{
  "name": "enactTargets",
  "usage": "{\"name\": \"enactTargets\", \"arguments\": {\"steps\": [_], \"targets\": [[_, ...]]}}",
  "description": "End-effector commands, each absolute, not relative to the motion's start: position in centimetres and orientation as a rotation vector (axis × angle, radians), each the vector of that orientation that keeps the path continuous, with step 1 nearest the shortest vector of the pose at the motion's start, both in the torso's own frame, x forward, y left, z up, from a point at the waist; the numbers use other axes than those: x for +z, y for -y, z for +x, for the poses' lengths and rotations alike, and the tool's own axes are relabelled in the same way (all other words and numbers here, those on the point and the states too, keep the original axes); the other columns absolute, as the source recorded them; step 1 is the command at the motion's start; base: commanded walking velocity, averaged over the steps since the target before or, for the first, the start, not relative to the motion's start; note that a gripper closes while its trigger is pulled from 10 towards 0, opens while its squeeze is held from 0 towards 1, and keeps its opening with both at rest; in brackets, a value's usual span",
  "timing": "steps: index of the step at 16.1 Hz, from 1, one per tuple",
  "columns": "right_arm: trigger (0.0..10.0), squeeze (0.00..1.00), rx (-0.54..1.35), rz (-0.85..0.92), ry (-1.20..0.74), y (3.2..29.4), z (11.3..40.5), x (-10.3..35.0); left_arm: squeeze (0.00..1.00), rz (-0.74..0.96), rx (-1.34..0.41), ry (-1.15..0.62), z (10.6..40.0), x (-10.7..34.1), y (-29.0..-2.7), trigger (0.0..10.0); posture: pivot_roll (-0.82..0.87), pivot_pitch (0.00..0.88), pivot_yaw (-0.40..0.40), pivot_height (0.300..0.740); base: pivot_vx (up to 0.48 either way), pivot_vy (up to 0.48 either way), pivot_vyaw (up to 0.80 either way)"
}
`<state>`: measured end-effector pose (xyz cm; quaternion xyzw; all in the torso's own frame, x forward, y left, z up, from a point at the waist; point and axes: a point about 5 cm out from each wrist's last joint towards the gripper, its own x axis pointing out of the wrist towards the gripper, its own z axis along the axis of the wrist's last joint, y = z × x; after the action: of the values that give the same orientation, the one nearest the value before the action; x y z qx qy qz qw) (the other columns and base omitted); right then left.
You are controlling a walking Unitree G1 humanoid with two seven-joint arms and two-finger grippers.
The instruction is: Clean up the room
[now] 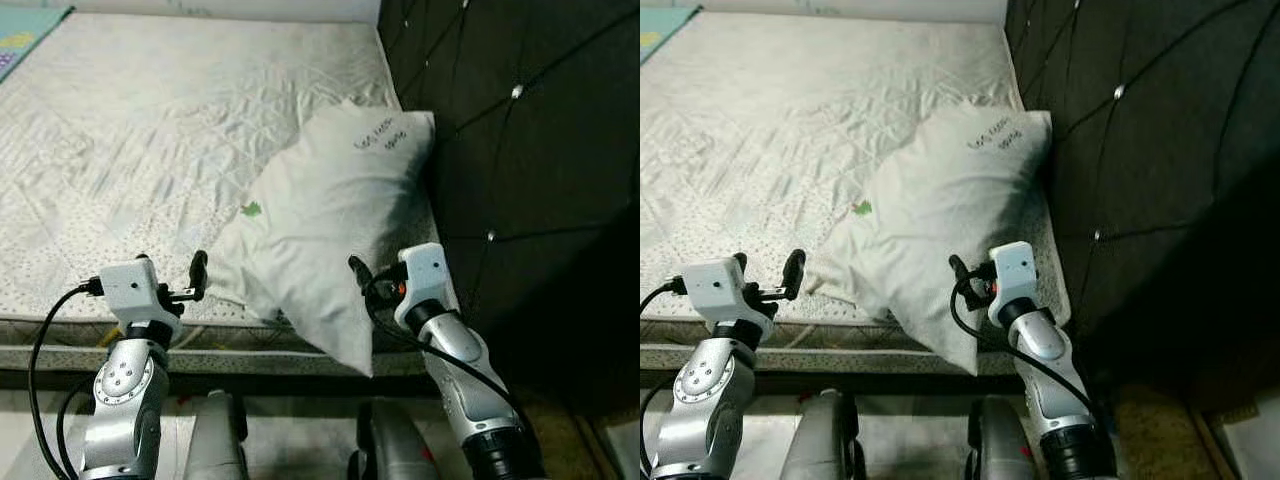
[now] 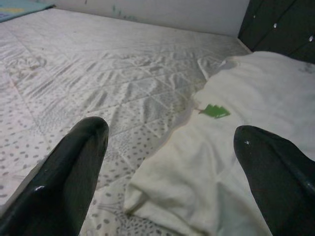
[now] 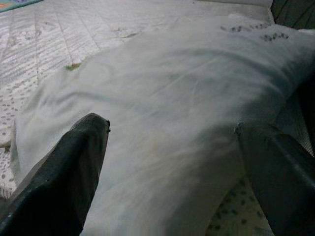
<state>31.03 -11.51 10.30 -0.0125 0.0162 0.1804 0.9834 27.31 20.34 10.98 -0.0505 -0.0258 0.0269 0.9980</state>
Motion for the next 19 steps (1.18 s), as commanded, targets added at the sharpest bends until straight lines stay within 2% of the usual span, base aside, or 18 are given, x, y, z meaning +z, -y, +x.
{"name": "enactTargets", "arguments": {"steps": [1, 9, 16, 19], "targets": [[10.0, 0.0, 0.377, -0.026, -0.029, 11.3, 31.0, 10.5, 0.0, -0.096, 0.065, 0.046, 27.2, 11.0, -20.6, 10.0, -0.07, 0.167, -0.012, 0.577, 0.0, 0.0, 0.0], [10.0, 0.0, 0.459, -0.018, -0.141, 10.3, 31.2, 9.5, 0.0, -0.096, 0.072, 0.046, 27.3, 11.0, -20.7, 10.0, -0.08, 0.165, -0.013, 0.577, 0.0, 0.0, 0.0], [10.0, 0.0, 0.488, -0.01, -0.129, 9.4, 31.1, 9.7, 0.0, -0.104, 0.039, 0.062, 27.4, 11.2, -20.4, 10.0, -0.07, 0.162, -0.011, 0.577, 0.0, 0.0, 0.0], [10.0, 0.0, 0.491, -0.008, -0.128, 9.5, 31.0, 9.8, 0.0, -0.11, 0.016, 0.073, 27.5, 11.4, -20.1, 10.0, -0.07, 0.162, -0.011, 0.577, 0.282, 0.0, 0.0]]}}
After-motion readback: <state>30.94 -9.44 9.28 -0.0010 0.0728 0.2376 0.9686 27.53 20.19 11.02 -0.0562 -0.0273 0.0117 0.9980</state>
